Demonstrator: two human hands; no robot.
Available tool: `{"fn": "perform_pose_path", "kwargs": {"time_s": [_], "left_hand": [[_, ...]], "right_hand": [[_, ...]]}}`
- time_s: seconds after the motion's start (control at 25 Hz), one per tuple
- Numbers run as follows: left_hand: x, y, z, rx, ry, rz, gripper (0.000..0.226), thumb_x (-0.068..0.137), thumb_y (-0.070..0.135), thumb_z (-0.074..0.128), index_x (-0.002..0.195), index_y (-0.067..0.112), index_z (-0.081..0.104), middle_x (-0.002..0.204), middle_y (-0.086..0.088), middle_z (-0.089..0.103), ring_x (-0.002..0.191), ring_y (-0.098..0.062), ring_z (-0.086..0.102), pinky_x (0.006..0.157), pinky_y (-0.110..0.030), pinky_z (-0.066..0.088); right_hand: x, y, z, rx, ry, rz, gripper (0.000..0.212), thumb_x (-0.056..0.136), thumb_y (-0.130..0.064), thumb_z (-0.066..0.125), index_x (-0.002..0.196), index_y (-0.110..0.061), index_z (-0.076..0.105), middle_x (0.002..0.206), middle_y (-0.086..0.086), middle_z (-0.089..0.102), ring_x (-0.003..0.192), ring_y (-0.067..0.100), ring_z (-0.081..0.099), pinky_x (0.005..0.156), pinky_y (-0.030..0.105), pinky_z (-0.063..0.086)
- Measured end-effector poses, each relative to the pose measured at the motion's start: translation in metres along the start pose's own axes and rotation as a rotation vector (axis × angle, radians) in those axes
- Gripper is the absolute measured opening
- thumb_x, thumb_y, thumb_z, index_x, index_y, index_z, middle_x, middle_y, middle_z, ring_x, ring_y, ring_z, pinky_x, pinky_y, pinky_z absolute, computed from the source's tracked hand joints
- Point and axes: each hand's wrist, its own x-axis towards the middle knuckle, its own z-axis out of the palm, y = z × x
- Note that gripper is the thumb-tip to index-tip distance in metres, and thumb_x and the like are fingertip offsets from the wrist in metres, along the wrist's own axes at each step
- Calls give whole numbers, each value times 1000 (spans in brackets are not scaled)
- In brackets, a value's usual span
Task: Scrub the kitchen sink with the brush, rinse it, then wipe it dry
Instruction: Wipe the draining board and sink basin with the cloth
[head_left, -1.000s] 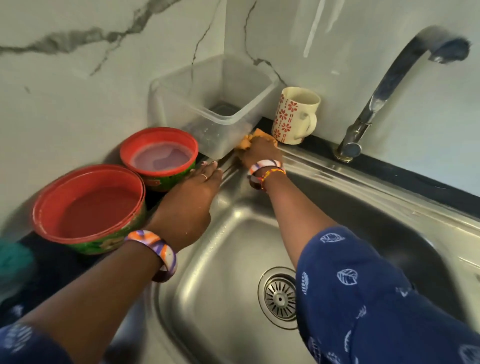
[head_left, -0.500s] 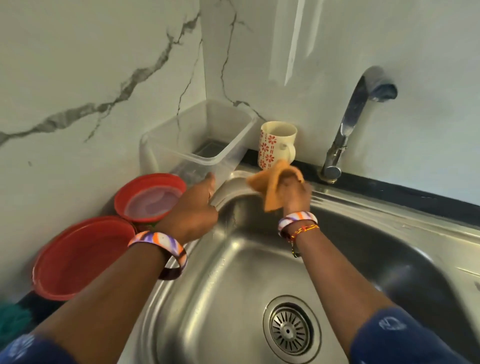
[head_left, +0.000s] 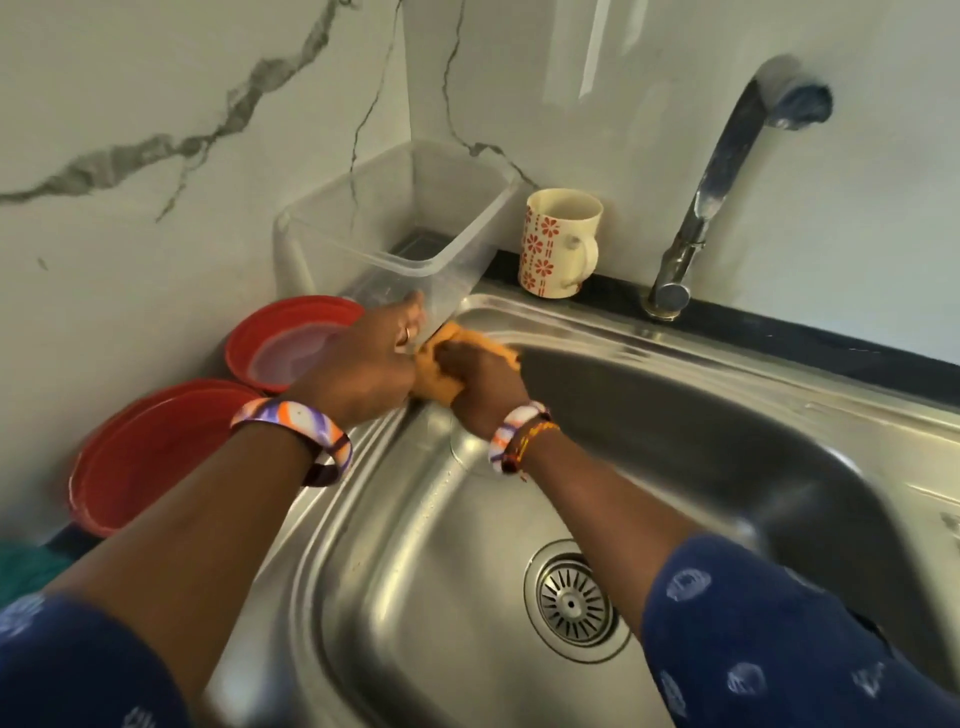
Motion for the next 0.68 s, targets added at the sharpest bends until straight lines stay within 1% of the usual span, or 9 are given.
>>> {"fn": "perform_pose_path", "kwargs": {"time_s": [0.04,0.12,0.16,0.24,0.32,0.36,0.44,0.52,0.68], "left_hand": [[-1,0,-1,23,-6,-5,78,83,-23,37,150,12,19,147,-4,37,137,-14,32,111,-27,30],[-6,0,-3,97,-21,-20,84,80,-19,39,151,18,17,153,-4,29,142,-18,26,117,-36,24],[-10,2,-3,164,-18,-5,84,80,-18,40,151,19,16,153,-5,29,143,-19,26,118,-35,22],[-22,3,2,401,-11,68,77,84,-12,44,151,16,17,150,-11,36,138,-23,35,111,-26,28],[-36,4,8,674,-42,146,71,89,-2,46,151,12,15,147,-13,39,133,-24,40,105,-23,29],[-42,3,9,773,-49,181,69,91,2,46,151,12,13,150,-11,35,135,-22,38,107,-23,27],[-48,-5,8,917,-45,218,69,93,7,44,152,13,10,153,-6,28,137,-19,35,111,-26,29],[-49,-12,8,1018,-64,223,69,94,9,41,152,14,6,154,-5,26,136,-19,36,108,-32,36],[-45,-19,11,1052,-27,192,70,94,8,42,152,14,4,155,-7,24,139,-22,34,104,-38,41]], "right_hand": [[-15,-3,-1,163,-62,8,26,82,-10,69,106,1,69,103,15,70,98,13,61,89,17,43],[-48,-12,0,511,-178,155,16,79,-9,69,94,-3,71,81,9,67,74,10,61,67,17,49],[-60,-12,3,690,-136,309,7,79,-11,66,83,-6,70,68,7,63,59,10,59,53,19,48],[-77,-3,8,888,196,694,14,83,-9,63,70,-8,66,57,5,58,45,15,53,40,21,42],[-84,20,13,764,601,998,33,92,-26,56,71,-4,66,64,12,63,57,31,57,52,28,45],[-83,34,17,533,666,1082,45,94,-40,48,78,-3,68,76,18,67,70,38,60,63,31,46],[-78,56,31,162,543,1183,59,93,-56,33,99,-10,69,103,19,66,97,42,59,85,39,47],[-67,63,46,41,328,1251,58,94,-55,27,113,-15,65,123,16,57,114,39,51,99,44,39],[-48,54,63,-85,172,1201,50,96,-47,30,119,-15,61,130,13,50,120,35,46,101,41,36]]}}
